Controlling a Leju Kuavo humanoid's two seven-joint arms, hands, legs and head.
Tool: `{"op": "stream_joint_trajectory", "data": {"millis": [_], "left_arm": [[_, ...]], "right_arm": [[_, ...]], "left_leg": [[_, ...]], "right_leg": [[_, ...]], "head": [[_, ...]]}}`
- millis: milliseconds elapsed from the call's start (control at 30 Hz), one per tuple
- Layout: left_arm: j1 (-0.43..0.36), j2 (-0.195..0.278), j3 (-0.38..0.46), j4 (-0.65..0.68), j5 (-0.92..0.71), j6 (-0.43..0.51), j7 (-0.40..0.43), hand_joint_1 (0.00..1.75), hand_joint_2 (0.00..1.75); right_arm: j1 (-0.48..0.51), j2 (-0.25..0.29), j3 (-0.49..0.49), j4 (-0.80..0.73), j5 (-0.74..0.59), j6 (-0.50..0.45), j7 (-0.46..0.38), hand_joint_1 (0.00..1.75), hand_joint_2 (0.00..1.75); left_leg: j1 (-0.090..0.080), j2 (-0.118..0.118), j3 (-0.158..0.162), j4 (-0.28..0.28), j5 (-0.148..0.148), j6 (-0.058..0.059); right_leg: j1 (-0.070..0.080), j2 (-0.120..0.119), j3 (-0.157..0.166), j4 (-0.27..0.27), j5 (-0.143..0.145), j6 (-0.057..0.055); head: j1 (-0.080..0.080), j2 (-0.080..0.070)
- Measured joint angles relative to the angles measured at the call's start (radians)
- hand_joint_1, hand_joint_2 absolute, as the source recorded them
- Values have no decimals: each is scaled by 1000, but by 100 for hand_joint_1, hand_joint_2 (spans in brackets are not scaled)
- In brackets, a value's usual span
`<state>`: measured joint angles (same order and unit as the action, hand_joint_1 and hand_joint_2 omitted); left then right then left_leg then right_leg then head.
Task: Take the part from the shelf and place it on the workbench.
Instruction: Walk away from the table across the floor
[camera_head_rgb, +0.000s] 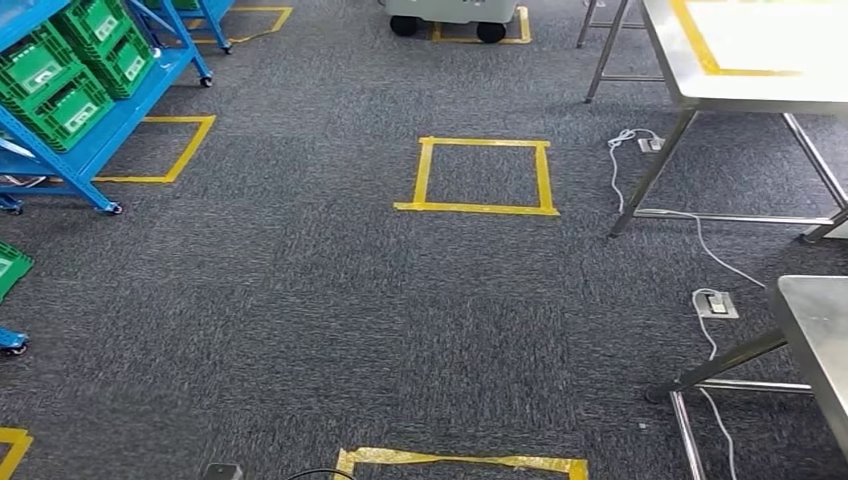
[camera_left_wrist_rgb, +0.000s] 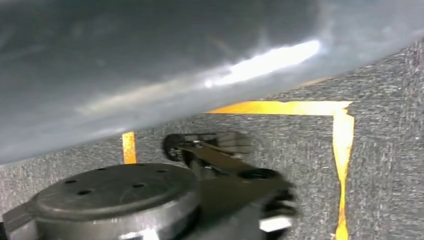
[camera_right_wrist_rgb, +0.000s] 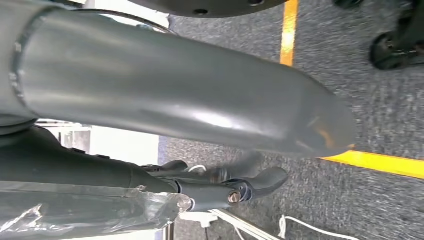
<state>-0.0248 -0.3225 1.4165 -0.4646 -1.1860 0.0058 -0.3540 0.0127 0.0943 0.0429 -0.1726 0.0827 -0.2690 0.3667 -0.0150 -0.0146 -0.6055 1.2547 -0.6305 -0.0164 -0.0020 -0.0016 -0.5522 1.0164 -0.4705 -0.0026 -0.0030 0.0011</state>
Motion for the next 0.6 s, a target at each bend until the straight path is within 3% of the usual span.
{"op": "stream_joint_trajectory", "data": {"millis": [33,67,100,167,200,233,267,367,433,500,533,567,600], "left_arm": [[1,0,0,0,0,1,0,0,0],[3,0,0,0,0,2,0,0,0],[4,0,0,0,0,2,0,0,0],[6,-1,1,0,0,2,0,0,0],[7,-2,1,0,0,2,0,0,0],[8,-3,2,0,-1,3,0,0,0],[7,-3,2,0,-1,4,-1,0,0],[1,-1,3,0,-1,8,-5,0,0],[-1,1,3,0,-2,10,-9,0,0],[-3,1,3,0,-5,10,-13,0,0],[-3,1,3,0,-6,10,-15,0,0],[-2,1,3,0,-8,10,-17,0,0],[-2,1,3,0,-8,10,-18,0,0]], "right_arm": [[0,0,-1,0,0,0,0,0,0],[1,0,-1,0,0,0,0,0,0],[2,0,-2,0,0,0,0,0,0],[2,0,-3,0,0,0,1,0,0],[2,0,-3,0,0,0,0,0,0],[2,-1,-4,0,0,0,-1,0,0],[0,-1,-4,0,0,0,-2,0,0],[-9,0,-4,-1,-1,-1,-2,0,0],[-12,1,-4,-1,-2,-1,-4,0,0],[-10,1,-4,-1,-2,0,-7,0,0],[-9,1,-4,-1,-2,0,-8,0,0],[-7,1,-4,-1,-2,1,-7,0,0],[-5,1,-4,-1,-2,3,-5,0,0]], "left_leg": [[4,0,-27,11,-31,-4],[9,1,-42,-3,-42,-8],[14,1,-48,-38,-22,-11],[24,6,-50,-147,102,-18],[25,10,-51,-188,168,-18],[24,13,-51,-214,216,-15],[20,15,-51,-224,235,-9],[15,13,-38,-223,229,14],[16,12,-28,-225,217,28],[14,11,-19,-225,203,36],[13,9,-13,-225,197,38],[12,6,-5,-225,190,38],[12,2,5,-225,183,37]], "right_leg": [[-1,1,19,-4,-13,1],[-3,2,40,-7,-26,3],[-5,3,62,-9,-41,7],[-7,4,98,-7,-74,18],[-8,4,110,-4,-91,25],[-9,4,119,-3,-106,32],[-12,4,129,-3,-117,38],[-21,0,133,5,-142,53],[-20,0,81,101,-185,56],[-17,1,-14,244,-228,57],[-16,1,-53,288,-228,56],[-14,1,-75,292,-203,53],[-12,1,-78,259,-159,50]], "head": [[-1,0],[-1,0],[-1,0],[-2,0],[-2,0],[-1,0],[0,0],[4,0],[5,0],[5,0],[5,0],[5,0],[5,0]]}}
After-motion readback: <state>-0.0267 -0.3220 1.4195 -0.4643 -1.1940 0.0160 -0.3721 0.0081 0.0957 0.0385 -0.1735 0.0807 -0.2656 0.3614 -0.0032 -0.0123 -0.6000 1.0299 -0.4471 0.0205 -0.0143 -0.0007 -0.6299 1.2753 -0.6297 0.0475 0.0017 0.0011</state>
